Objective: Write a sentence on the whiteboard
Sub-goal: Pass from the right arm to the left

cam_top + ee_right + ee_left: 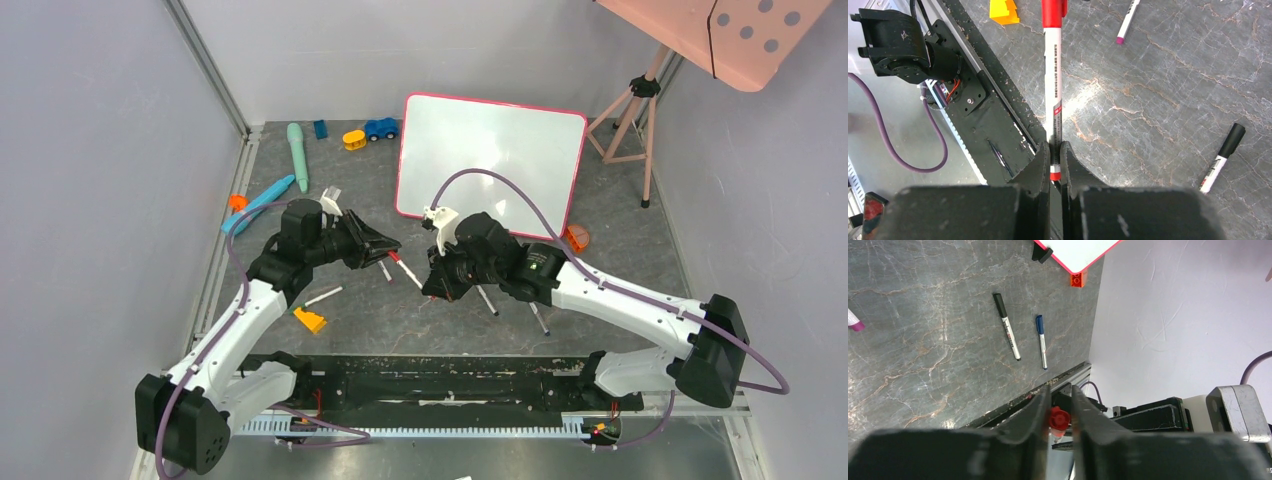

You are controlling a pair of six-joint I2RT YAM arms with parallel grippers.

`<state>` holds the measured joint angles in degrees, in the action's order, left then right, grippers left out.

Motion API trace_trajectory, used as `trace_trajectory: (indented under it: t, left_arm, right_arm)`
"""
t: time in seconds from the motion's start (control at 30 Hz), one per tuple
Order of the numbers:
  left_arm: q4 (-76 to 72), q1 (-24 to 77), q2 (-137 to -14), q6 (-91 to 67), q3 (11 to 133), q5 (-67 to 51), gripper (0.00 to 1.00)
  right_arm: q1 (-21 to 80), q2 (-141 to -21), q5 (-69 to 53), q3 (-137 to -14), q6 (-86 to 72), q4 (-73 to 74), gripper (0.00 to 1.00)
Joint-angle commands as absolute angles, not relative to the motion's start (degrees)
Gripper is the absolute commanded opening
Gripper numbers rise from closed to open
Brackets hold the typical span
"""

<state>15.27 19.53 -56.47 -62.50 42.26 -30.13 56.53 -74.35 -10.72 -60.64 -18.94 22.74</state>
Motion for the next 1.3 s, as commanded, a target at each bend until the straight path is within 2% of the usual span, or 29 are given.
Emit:
trace_trajectory:
  t: [0.0,0.07,0.1,0.3,0.43,0.57,0.63,0.73,0.83,0.9,0.97,1.03,1.1,1.27]
  left_arm:
    - [15.2,19.8,-55.7,-60.2,45.3,-32.2,0.32]
    - [15.4,19.7,-55.7,-59.5,45.5,-32.9,0.44]
    - [15.8,19.8,-55.8,-59.2,45.6,-33.1,0.46]
    - [17.2,19.8,-55.8,-58.0,45.8,-33.3,0.37]
    - [17.2,19.8,-55.9,-58.1,45.4,-34.2,0.43]
    - [17.2,20.0,-55.6,-58.2,44.8,-34.4,0.43]
    - [17.1,20.1,-55.4,-58.2,44.6,-34.3,0.34]
    - [17.1,20.1,-55.0,-58.1,44.6,-33.7,0.15]
    - [17.1,20.1,-55.0,-58.3,44.6,-33.1,0.02]
    - [17.1,20.1,-55.0,-59.1,44.6,-32.7,0.02]
    - [16.7,20.1,-54.9,-60.7,44.8,-31.8,0.02]
    - [14.4,20.0,-54.6,-64.4,44.6,-30.6,0.02]
    - [10.5,20.0,-54.5,-70.5,43.9,-29.2,0.02]
    - [-3.3,20.1,-54.7,-88.0,40.4,-25.0,0.02]
  right_arm:
    - [56.8,-74.4,-10.8,-63.2,-19.7,20.3,0.00]
    - [56.8,-74.7,-10.6,-63.5,-19.9,20.4,0.00]
    - [56.8,-74.7,-10.6,-63.5,-19.8,20.3,0.00]
    - [56.7,-74.4,-9.8,-63.4,-19.8,20.3,0.00]
    - [56.7,-74.5,-9.8,-63.2,-20.0,20.3,0.00]
    - [56.7,-74.6,-9.8,-63.2,-20.0,19.8,0.00]
    - [56.7,-74.8,-9.8,-63.3,-20.0,19.8,0.00]
    - [56.7,-74.8,-9.8,-63.5,-20.0,19.8,0.00]
    - [56.7,-74.6,-9.2,-63.4,-20.1,20.0,0.00]
    - [56.5,-73.8,-7.7,-63.5,-20.5,20.5,0.21]
    - [55.8,-72.0,-6.2,-63.2,-21.7,20.2,0.52]
    - [53.9,-69.7,-4.9,-62.5,-23.6,18.3,0.71]
    - [51.1,-66.7,-4.8,-60.3,-28.1,14.0,0.78]
    - [44.9,-59.8,-5.8,-48.8,-43.4,-9.1,0.79]
